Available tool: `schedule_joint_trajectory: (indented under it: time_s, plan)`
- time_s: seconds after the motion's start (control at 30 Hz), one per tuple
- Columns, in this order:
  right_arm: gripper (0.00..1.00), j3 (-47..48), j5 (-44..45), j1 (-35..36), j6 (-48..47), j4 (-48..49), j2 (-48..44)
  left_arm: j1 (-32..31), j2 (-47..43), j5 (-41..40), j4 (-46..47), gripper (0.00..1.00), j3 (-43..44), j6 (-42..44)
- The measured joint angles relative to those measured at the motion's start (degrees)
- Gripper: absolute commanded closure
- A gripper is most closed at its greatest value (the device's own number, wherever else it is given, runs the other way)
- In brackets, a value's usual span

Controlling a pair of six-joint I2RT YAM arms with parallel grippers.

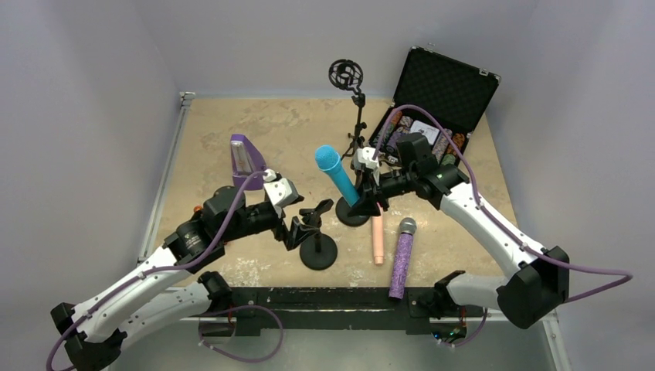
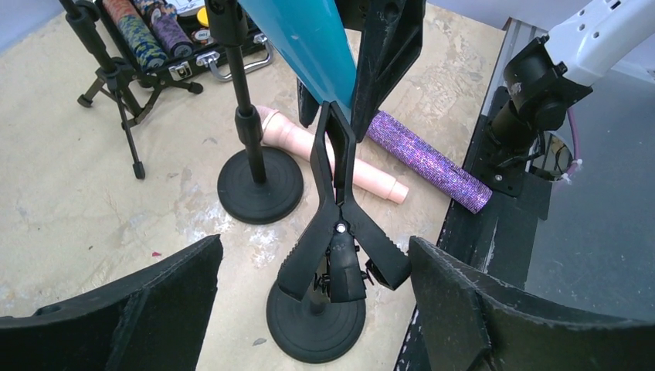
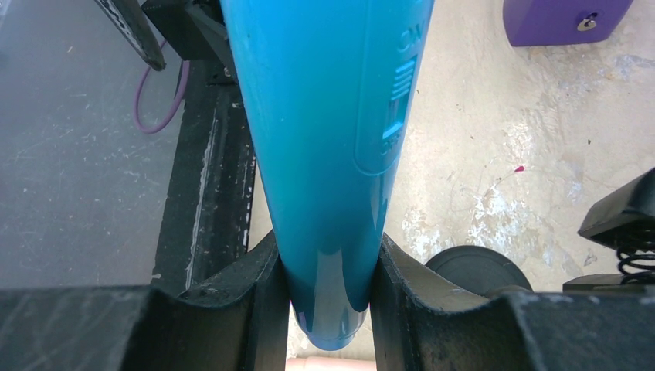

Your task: Attach the microphones to the stand

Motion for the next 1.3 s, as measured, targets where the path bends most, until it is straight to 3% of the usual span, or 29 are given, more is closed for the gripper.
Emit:
schedule_joint_trajectory:
  time_s: [0.1, 0.23, 0.37, 0.77, 1.3]
  plan:
    - [1.0, 0.24, 0.0, 0.0, 0.0, 0.02, 0.66, -0.22, 0.83, -0.72, 0.0, 0.3, 0.0, -0.33]
    - [1.0, 0.24, -0.28, 0.04, -0.63, 0.0, 1.22, -0.33, 1.88, -0.76, -0.09, 0.66, 0.0, -0.39]
    - [1.0, 0.11, -1.75, 0.31, -2.89, 0.48, 1.16, -0.35, 2.45, -0.55, 0.02, 0.81, 0.11, -0.44]
    - [1.0, 0.13, -4.74, 1.68, -15.15, 1.07, 3.93, -0.35, 1.64, 1.38, -0.46, 0.84, -0.13, -0.11]
    - [1.0, 1.77, -1.29, 8.17, -21.29, -0.04, 6.93, -0.13, 0.63, 4.55, -1.27, 0.83, -0.94, 1.18]
